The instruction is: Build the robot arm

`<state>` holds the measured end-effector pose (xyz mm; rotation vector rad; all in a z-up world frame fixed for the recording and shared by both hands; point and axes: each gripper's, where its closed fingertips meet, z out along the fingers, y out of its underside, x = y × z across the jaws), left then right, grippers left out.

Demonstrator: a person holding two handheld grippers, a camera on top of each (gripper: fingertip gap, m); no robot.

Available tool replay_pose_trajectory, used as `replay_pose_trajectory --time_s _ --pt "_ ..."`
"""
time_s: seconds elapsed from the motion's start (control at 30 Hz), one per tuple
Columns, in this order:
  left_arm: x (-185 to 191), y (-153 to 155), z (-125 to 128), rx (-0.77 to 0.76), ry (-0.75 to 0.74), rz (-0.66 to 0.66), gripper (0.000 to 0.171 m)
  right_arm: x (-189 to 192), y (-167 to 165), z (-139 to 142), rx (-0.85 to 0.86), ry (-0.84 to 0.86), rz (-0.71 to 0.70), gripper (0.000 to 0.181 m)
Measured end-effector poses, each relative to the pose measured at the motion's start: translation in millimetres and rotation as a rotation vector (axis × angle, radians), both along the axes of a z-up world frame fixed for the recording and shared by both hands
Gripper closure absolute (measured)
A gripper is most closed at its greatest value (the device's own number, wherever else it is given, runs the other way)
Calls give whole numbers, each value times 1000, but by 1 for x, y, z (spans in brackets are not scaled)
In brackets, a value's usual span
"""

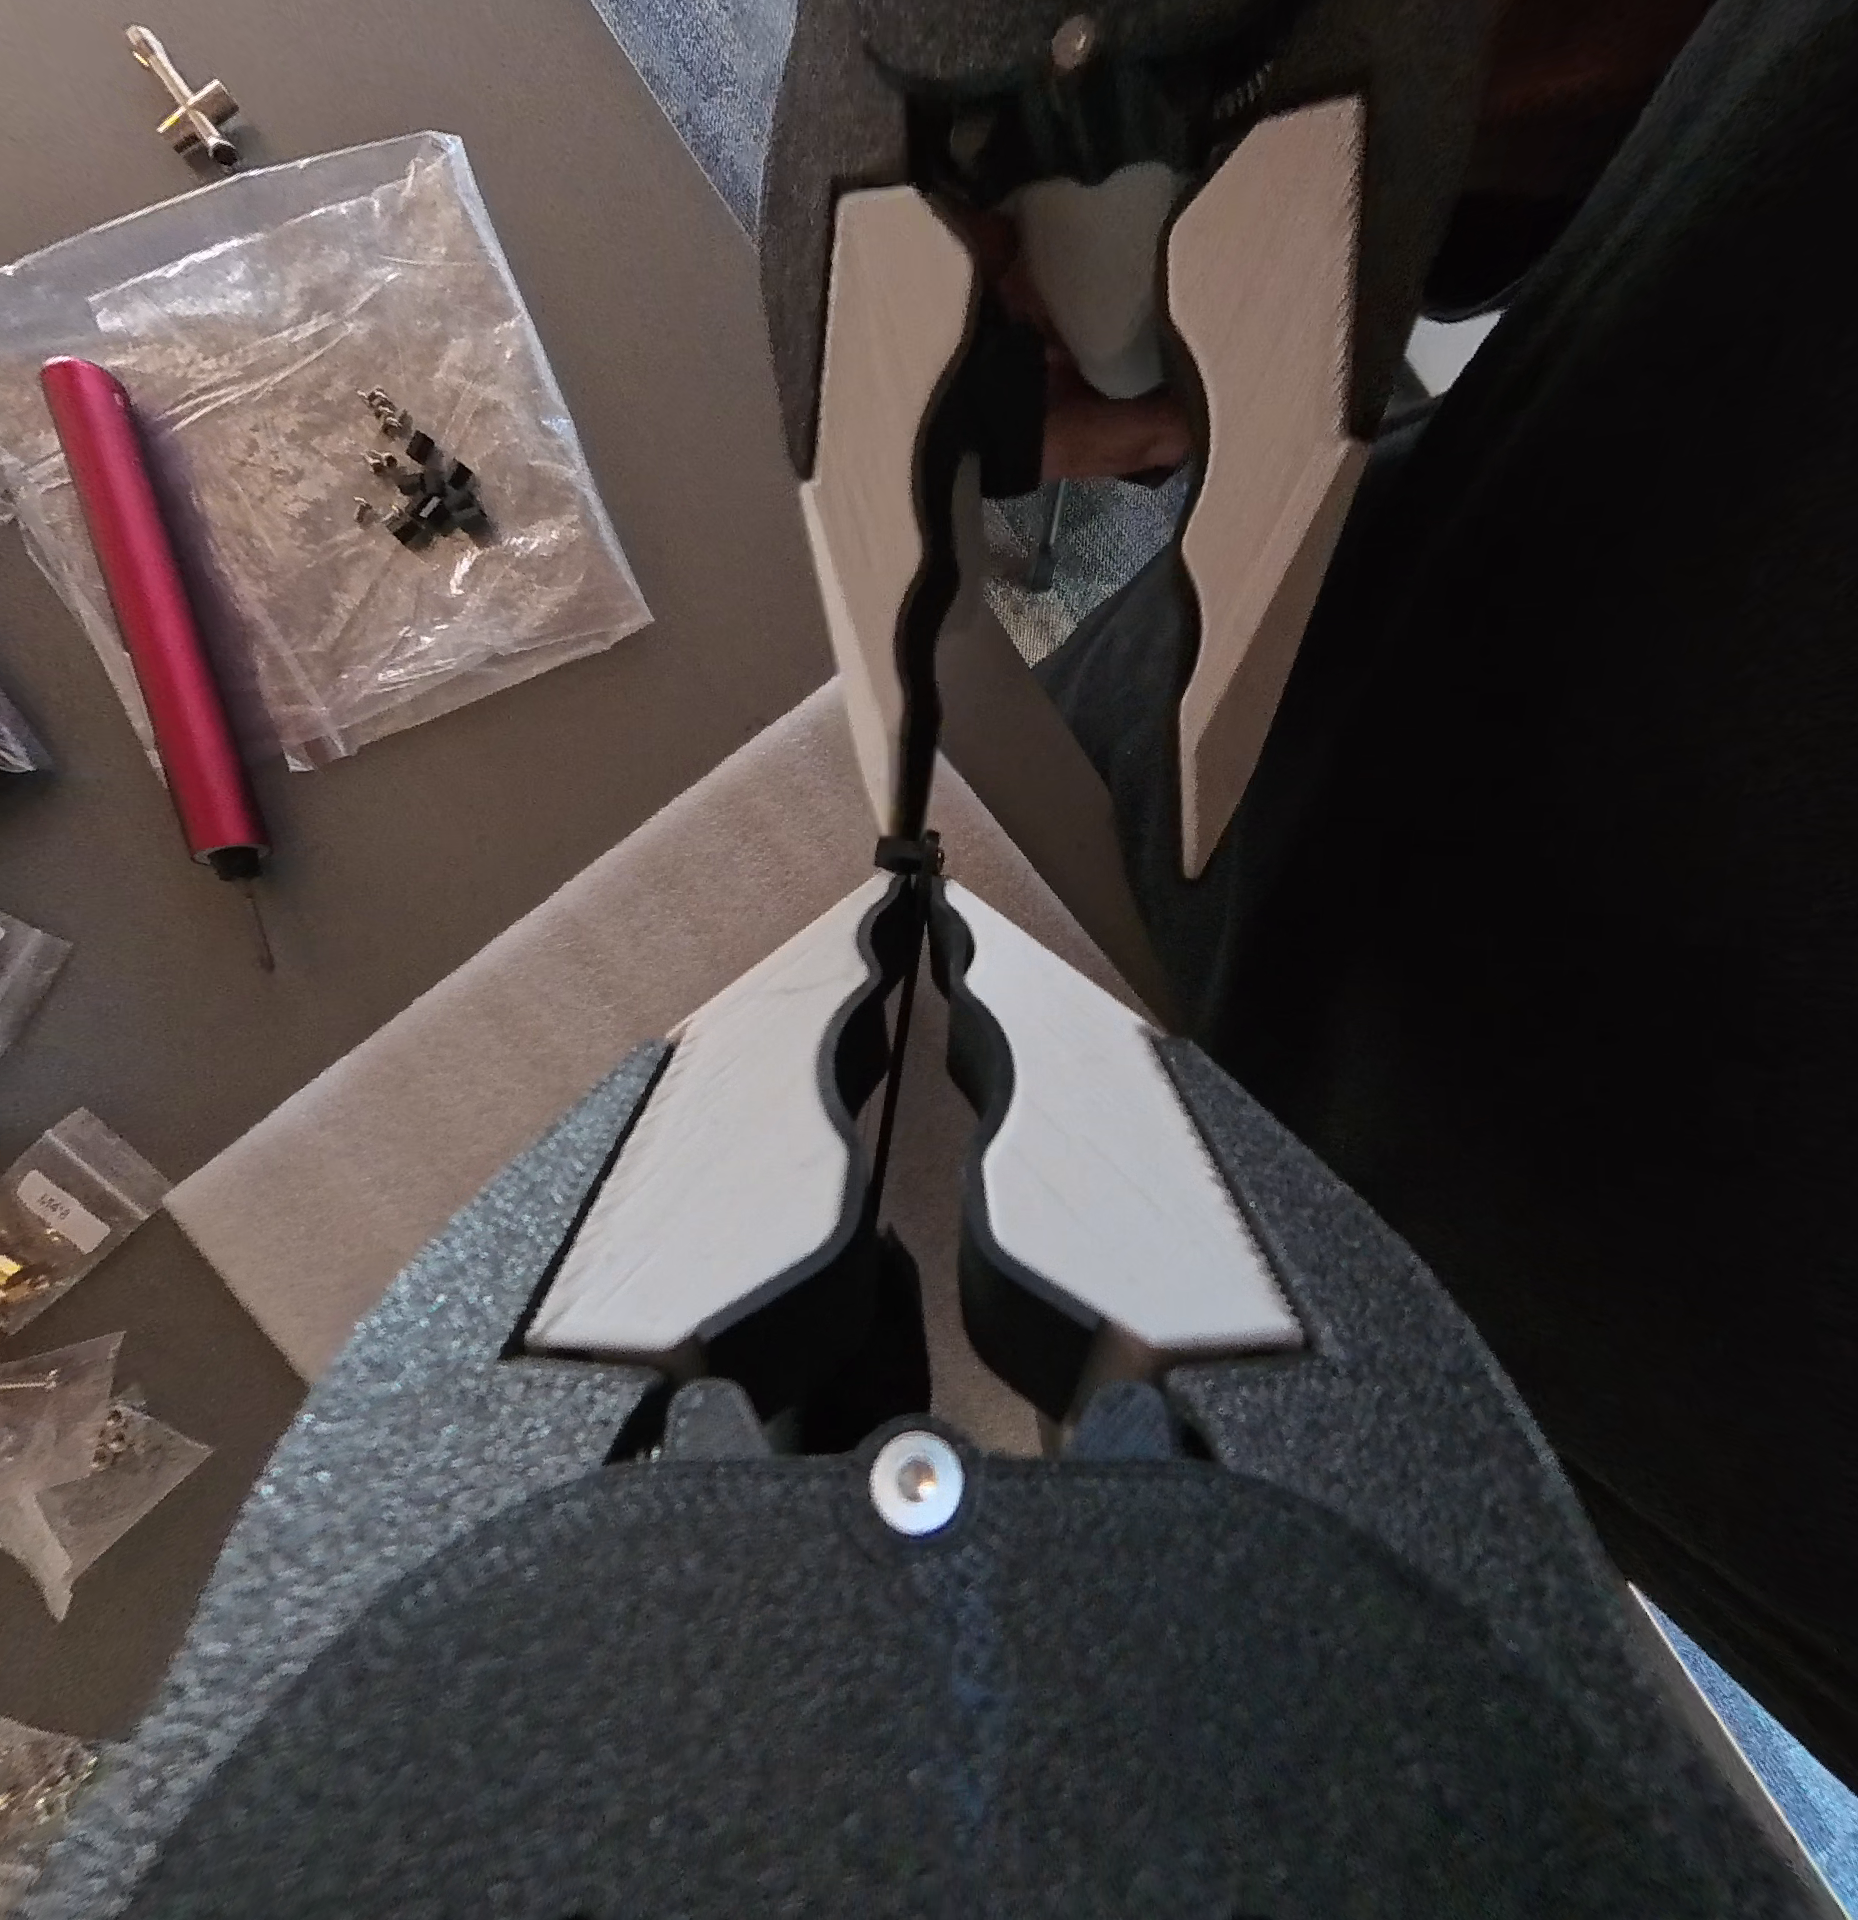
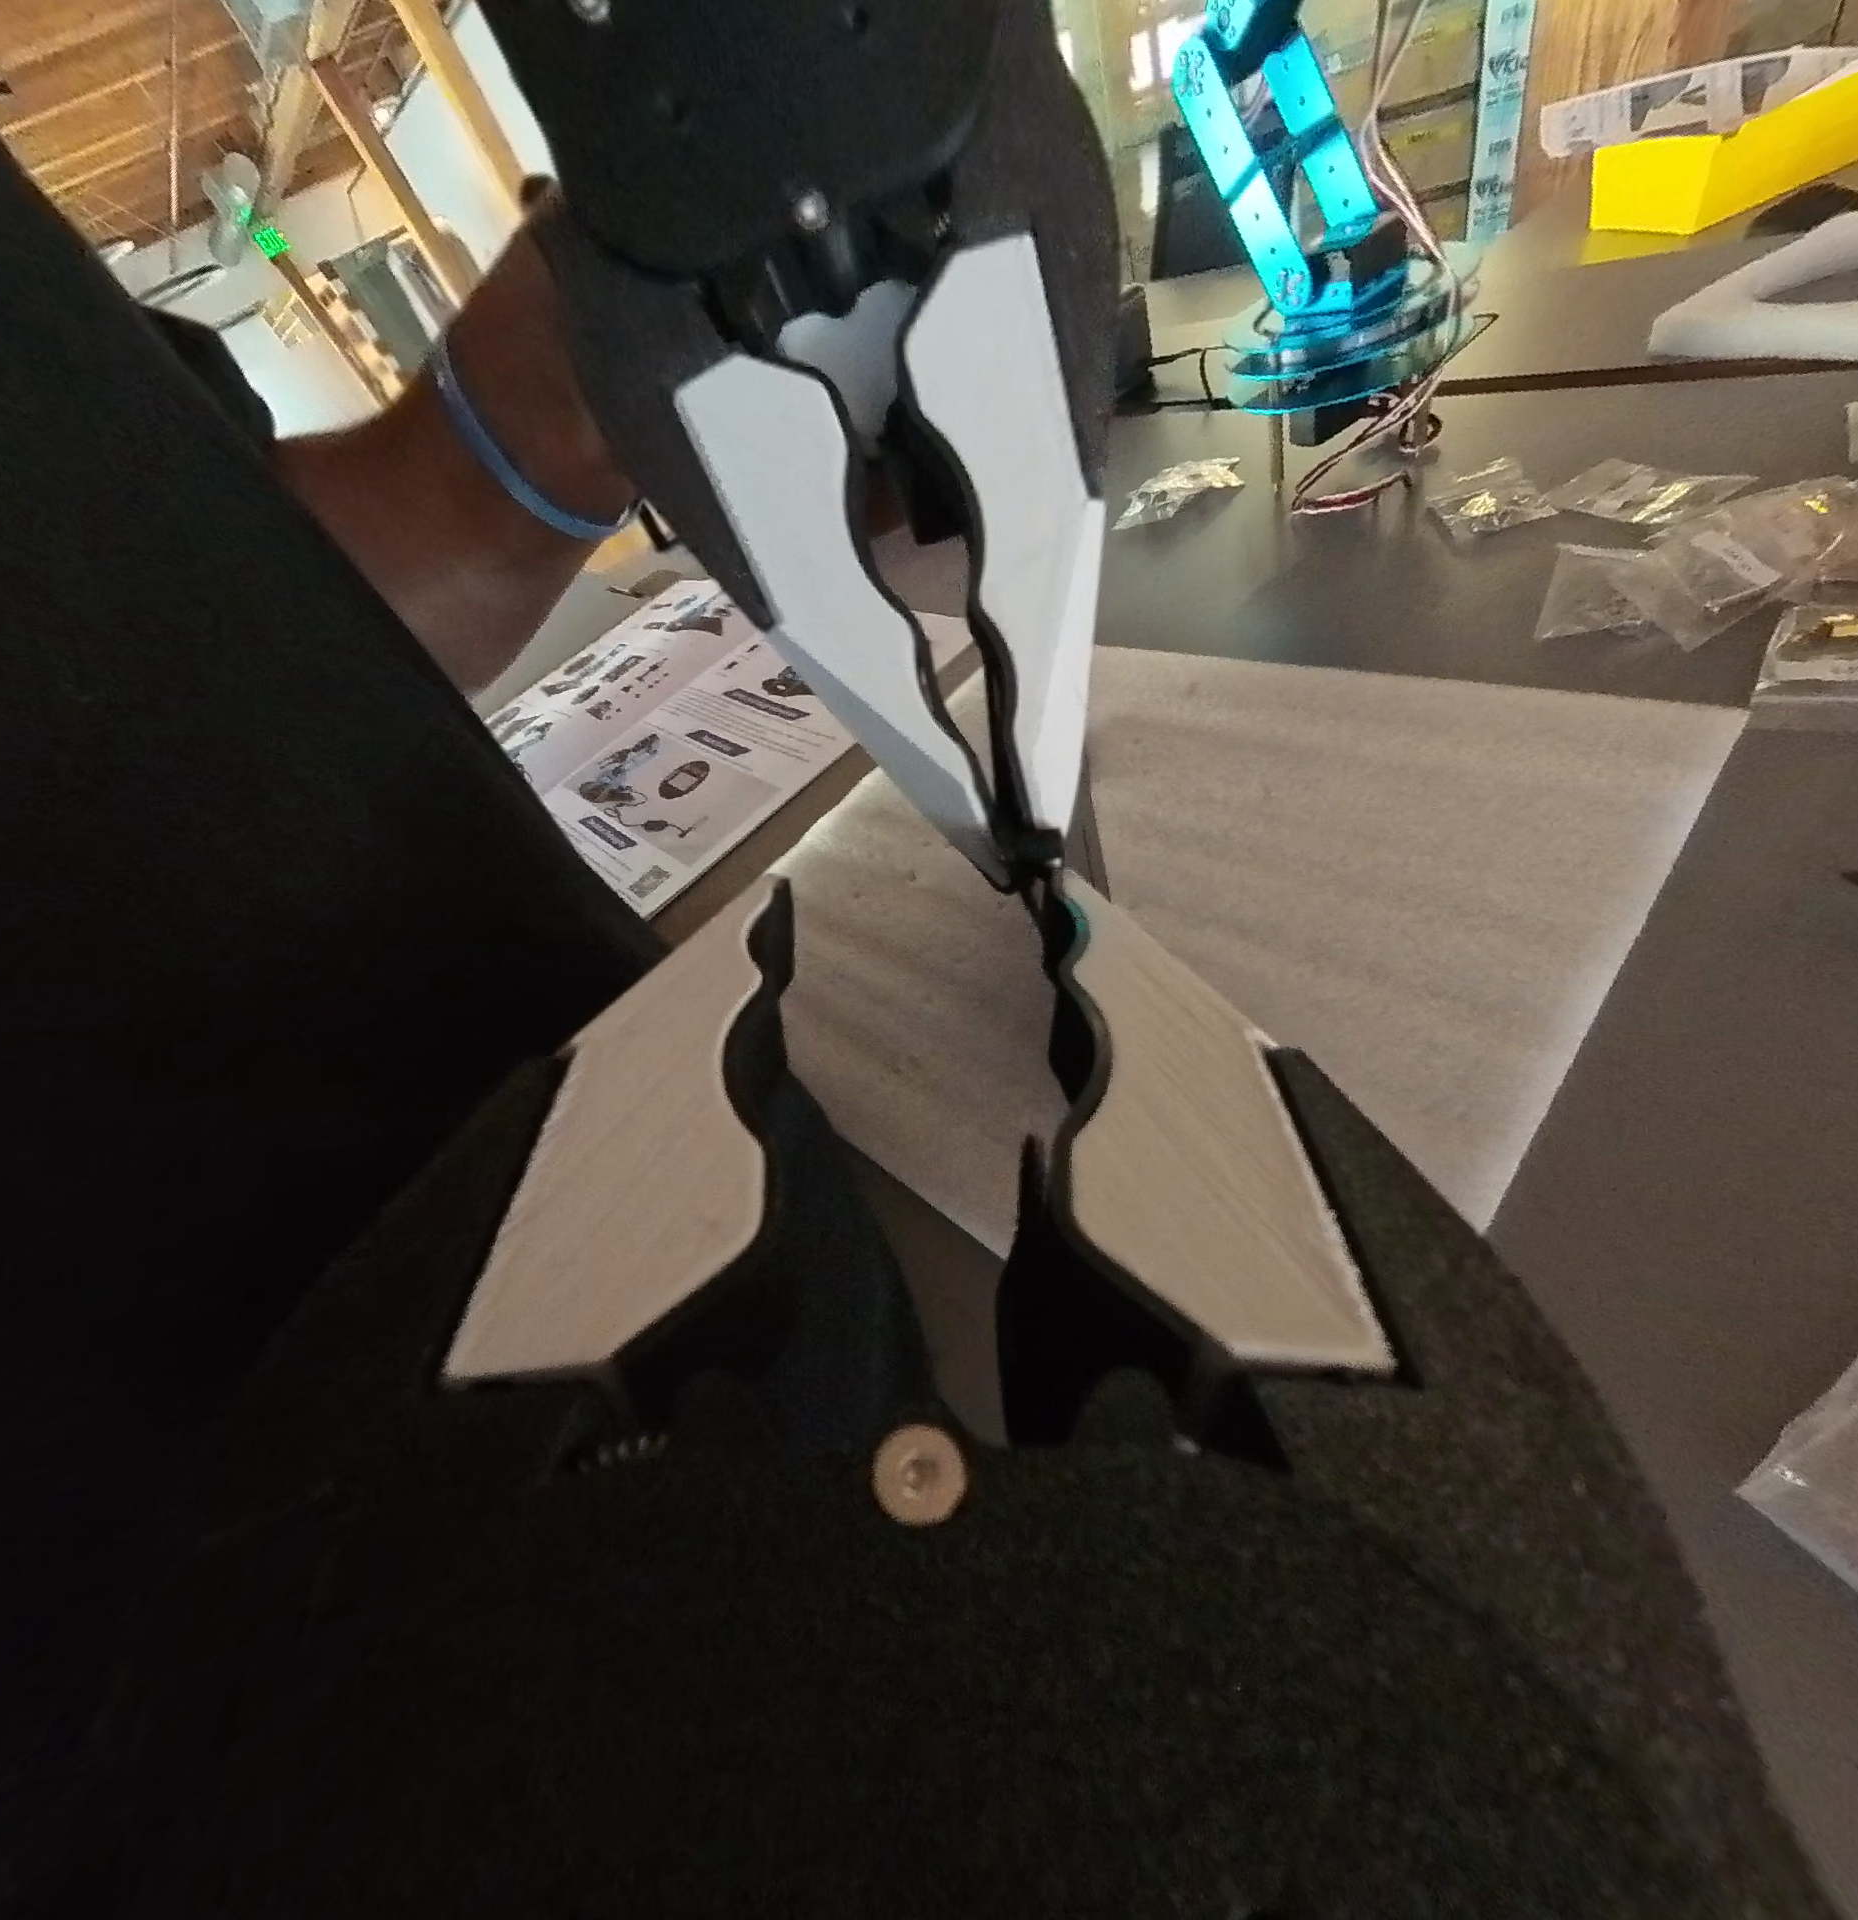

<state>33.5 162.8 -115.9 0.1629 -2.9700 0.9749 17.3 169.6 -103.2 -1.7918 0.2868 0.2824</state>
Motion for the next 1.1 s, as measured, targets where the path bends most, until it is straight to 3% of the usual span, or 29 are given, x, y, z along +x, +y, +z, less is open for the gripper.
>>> replay_pose_trajectory --time_s 0.43,0.9,1.1 --pt "1 0 0 7 -4 1 170 0 -2 2 -31 -21 -4 136" --pt "0 -1 0 -1 3 22 170 20 -1 -6 -23 -119 -136 173" --pt "-1 -1 -1 2 0 13 170 16 0 -3 44 -44 -129 171"
